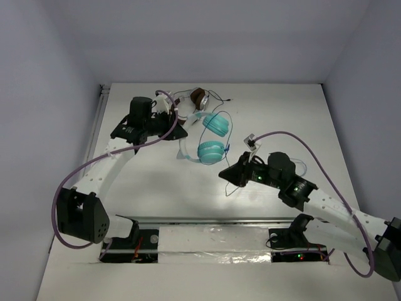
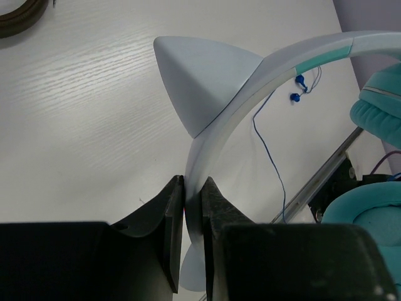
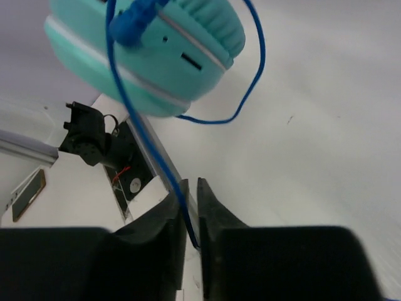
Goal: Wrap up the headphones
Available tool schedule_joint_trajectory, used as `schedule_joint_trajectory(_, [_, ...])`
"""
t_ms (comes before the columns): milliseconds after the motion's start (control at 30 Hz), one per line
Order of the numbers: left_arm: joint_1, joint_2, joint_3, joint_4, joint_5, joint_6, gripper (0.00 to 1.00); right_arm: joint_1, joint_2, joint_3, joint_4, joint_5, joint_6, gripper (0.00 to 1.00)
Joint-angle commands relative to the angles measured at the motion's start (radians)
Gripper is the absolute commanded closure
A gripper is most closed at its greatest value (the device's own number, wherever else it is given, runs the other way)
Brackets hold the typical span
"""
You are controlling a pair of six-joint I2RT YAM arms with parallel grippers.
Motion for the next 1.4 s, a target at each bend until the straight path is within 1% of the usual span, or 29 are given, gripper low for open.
schedule_joint_trajectory(0, [0.041,-0.057,-0.015,0.101,0.111,-0.065,1.00,0.000,-0.050,0.016,0.009,-0.026,-0.013,0.87])
schedule_joint_trajectory(33, [0.051,-0.060,-0.020,0.105,0.111,-0.069,1.00,0.000,-0.082,0.024,-0.046,-0.015,-0.016,0.90])
schedule_joint_trajectory(67, [0.051,-0.065,-0.030,0.109,0.111,-0.074,1.00,0.000,-0.097,0.036,-0.059,-0.006,-0.010,0.93])
schedule_joint_trajectory(100, [0.061,-0.066,-0.035,0.118,0.111,-0.080,1.00,0.000,-0.111,0.044,-0.071,-0.004,-0.001,0.98])
schedule_joint_trajectory(133, [0.061,-0.071,-0.041,0.121,0.111,-0.082,1.00,0.000,-0.127,0.061,-0.094,0.017,-0.001,0.99])
schedule_joint_trajectory(200, [0.070,-0.082,-0.058,0.126,0.115,-0.086,1.00,0.000,-0.136,0.139,-0.224,0.060,-0.012,1.00])
schedule_joint_trajectory(267, [0.070,-0.092,-0.073,0.122,0.120,-0.079,1.00,0.000,-0.144,0.182,-0.307,0.123,-0.024,1.00])
schedule_joint_trajectory(300, [0.070,-0.097,-0.081,0.125,0.123,-0.079,1.00,0.000,-0.137,0.238,-0.344,0.152,-0.030,1.00])
schedule_joint_trajectory(333, [0.070,-0.100,-0.090,0.126,0.131,-0.079,1.00,0.000,-0.130,0.269,-0.402,0.240,-0.030,1.00])
schedule_joint_trajectory(400, [0.070,-0.111,-0.133,0.158,0.180,-0.091,1.00,0.000,-0.101,0.320,-0.437,0.317,-0.042,1.00])
schedule_joint_trajectory(433, [0.070,-0.112,-0.145,0.169,0.196,-0.105,1.00,0.000,-0.087,0.372,-0.460,0.391,-0.064,1.00])
schedule_joint_trajectory(567, [0.070,-0.132,-0.207,0.184,0.246,-0.099,1.00,0.000,0.014,0.486,-0.482,0.531,-0.153,1.00])
schedule_joint_trajectory(667, [0.047,-0.154,-0.230,0.181,0.264,-0.092,1.00,0.000,0.137,0.585,-0.488,0.574,-0.226,1.00])
schedule_joint_trajectory(733, [0.009,-0.163,-0.236,0.184,0.267,-0.094,1.00,0.000,0.219,0.630,-0.487,0.582,-0.281,1.00])
schedule_joint_trajectory(767, [0.009,-0.166,-0.236,0.181,0.270,-0.091,1.00,0.000,0.247,0.677,-0.491,0.591,-0.292,1.00])
schedule_joint_trajectory(833, [-0.002,-0.183,-0.242,0.189,0.275,-0.094,1.00,0.000,0.306,0.713,-0.488,0.595,-0.308,1.00])
schedule_joint_trajectory(933, [-0.002,-0.195,-0.245,0.209,0.307,-0.103,1.00,0.000,0.349,0.753,-0.477,0.559,-0.323,1.00])
schedule_joint_trajectory(967, [-0.002,-0.195,-0.245,0.217,0.327,-0.106,1.00,0.000,0.366,0.763,-0.490,0.568,-0.321,1.00])
schedule_joint_trajectory(1100, [-0.002,-0.235,-0.253,0.316,0.390,-0.178,1.00,-0.021,0.340,0.757,-0.487,0.611,-0.317,1.00])
schedule_joint_trajectory(1200, [-0.011,-0.237,-0.242,0.353,0.405,-0.218,1.00,-0.043,0.314,0.771,-0.490,0.632,-0.318,1.00])
schedule_joint_trajectory(1333, [-0.022,-0.192,-0.231,0.292,0.355,-0.175,1.00,-0.043,0.304,0.822,-0.481,0.666,-0.337,1.00])
schedule_joint_trajectory(1367, [-0.022,-0.183,-0.236,0.287,0.341,-0.171,1.00,-0.043,0.312,0.857,-0.485,0.672,-0.344,1.00])
